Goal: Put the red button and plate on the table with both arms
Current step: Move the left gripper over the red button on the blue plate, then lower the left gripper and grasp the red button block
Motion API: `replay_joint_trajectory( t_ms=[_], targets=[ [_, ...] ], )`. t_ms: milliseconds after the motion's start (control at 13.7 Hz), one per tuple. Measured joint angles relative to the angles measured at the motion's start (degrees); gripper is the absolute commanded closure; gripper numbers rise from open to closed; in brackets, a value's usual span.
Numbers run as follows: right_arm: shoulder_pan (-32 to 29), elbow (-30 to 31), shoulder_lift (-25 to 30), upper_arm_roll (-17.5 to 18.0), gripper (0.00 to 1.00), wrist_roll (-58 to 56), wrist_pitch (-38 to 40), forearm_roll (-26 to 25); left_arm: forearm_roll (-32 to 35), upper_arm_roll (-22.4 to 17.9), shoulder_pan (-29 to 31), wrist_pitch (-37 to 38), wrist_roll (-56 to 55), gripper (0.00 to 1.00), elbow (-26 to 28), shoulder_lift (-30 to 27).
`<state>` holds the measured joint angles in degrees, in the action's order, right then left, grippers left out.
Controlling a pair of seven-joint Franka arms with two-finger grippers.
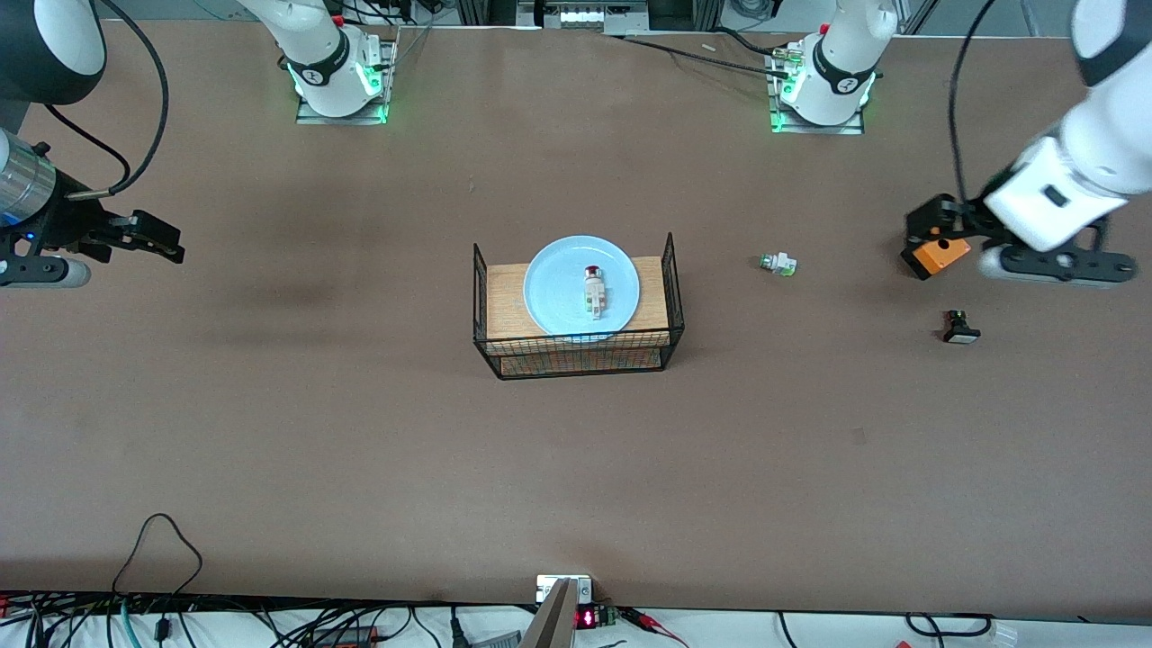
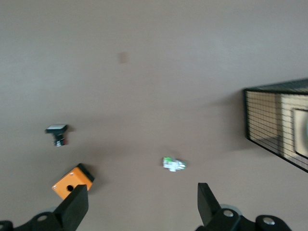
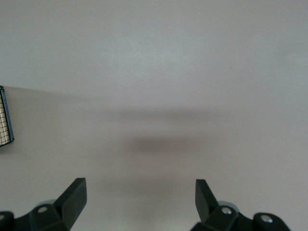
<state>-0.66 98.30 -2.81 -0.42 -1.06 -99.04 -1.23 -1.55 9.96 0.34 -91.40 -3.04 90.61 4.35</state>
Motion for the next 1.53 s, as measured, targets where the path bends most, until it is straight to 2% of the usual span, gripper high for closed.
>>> replay_joint_trajectory(
  t_ms=[365, 585, 804, 1023, 1242, 1535],
  targets=[
    [0.0, 0.0, 0.0, 0.0, 0.0, 0.0, 0.0, 0.0, 0.0, 12.3, -0.7, 0.0, -1.2, 0.0, 0.4, 0.6],
    [0.0, 0.0, 0.0, 0.0, 0.0, 0.0, 0.1, 0.0, 0.0, 18.7, -2.3, -1.0, -7.7, 0.0, -1.0, 4.7],
    [0.0, 0.0, -0.1, 0.0, 0.0, 0.0, 0.2, 0.0, 0.5, 19.4, -8.5, -2.7, -14.3, 0.0, -7.1, 14.0],
    [0.0, 0.0, -0.1, 0.0, 0.0, 0.0, 0.2, 0.0, 5.3, 19.4, -13.9, -5.2, -20.0, 0.0, -12.8, 22.3],
    [-0.1, 0.0, -0.2, 0.0, 0.0, 0.0, 0.2, 0.0, 6.4, 19.4, -16.2, -8.2, -23.1, 0.0, -16.1, 27.0],
    [-0.1, -0.1, -0.2, 0.0, 0.0, 0.0, 0.2, 0.0, 8.7, 19.3, -16.6, -9.3, -26.0, 0.0, -17.3, 30.6]
  ],
)
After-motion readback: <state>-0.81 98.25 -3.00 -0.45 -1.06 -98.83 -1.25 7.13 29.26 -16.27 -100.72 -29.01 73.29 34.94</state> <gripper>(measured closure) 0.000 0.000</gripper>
